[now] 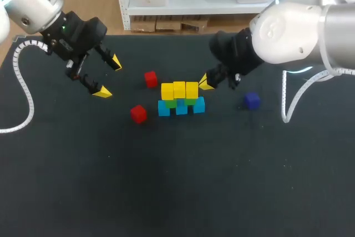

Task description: Place the blue cubes, place green cubes on the blue cubes, place the yellow cubes on the green cubes, then place the red cubes on the yellow cubes, and place purple cube on the red cubes.

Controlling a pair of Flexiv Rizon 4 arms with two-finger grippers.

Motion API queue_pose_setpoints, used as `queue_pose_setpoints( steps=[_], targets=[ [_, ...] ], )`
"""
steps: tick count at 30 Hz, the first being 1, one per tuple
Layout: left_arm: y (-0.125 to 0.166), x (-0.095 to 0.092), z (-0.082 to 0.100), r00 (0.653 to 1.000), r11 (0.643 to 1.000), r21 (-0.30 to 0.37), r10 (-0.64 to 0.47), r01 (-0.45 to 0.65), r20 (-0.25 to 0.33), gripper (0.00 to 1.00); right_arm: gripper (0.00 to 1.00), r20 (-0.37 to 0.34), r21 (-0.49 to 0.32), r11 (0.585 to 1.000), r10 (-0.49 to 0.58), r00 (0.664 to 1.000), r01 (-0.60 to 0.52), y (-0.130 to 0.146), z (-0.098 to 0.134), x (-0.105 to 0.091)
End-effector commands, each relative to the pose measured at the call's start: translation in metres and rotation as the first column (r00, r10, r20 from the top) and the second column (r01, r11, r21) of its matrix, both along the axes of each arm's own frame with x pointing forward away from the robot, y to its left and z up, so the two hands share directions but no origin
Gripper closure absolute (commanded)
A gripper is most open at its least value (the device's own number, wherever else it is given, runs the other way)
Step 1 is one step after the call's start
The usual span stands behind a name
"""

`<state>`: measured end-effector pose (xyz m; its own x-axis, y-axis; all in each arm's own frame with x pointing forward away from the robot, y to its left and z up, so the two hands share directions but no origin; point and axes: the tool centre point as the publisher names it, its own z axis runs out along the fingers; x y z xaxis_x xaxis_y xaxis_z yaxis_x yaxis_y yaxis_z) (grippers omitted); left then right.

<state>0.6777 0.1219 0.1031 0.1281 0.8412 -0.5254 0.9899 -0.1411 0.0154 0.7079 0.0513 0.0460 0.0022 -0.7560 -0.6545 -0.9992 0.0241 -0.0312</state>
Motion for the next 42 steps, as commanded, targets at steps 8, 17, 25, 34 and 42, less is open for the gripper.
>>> queue_pose_setpoints(
  steps=[8,17,25,34,42],
  targets=[
    [0.000,0.001,-0.001,1.000,1.000,-0.001,-0.003,0.003,0.000,0.00,1.00,-0.003,0.004,1.000,0.009,1.000,-0.009,0.004,-0.001,0.001],
    [0.000,0.001,-0.001,1.000,1.000,-0.001,-0.003,0.003,0.000,0.00,1.00,-0.007,-0.015,1.000,-0.004,1.000,0.004,-0.001,0.001,-0.001],
    [0.000,0.001,-0.001,1.000,1.000,-0.001,-0.003,0.003,0.000,0.00,0.00,-0.019,-0.045,0.999,-0.016,1.000,0.015,-0.012,0.004,-0.005],
    [0.000,0.001,-0.001,1.000,1.000,-0.001,-0.003,0.003,0.000,0.00,0.00,0.001,-0.033,0.999,0.041,0.999,-0.041,-0.037,0.018,-0.004],
    [0.000,0.001,-0.001,1.000,1.000,-0.001,-0.003,0.003,0.000,0.00,0.00,0.011,-0.046,0.999,0.025,1.000,-0.024,-0.065,0.026,0.001]
  ],
)
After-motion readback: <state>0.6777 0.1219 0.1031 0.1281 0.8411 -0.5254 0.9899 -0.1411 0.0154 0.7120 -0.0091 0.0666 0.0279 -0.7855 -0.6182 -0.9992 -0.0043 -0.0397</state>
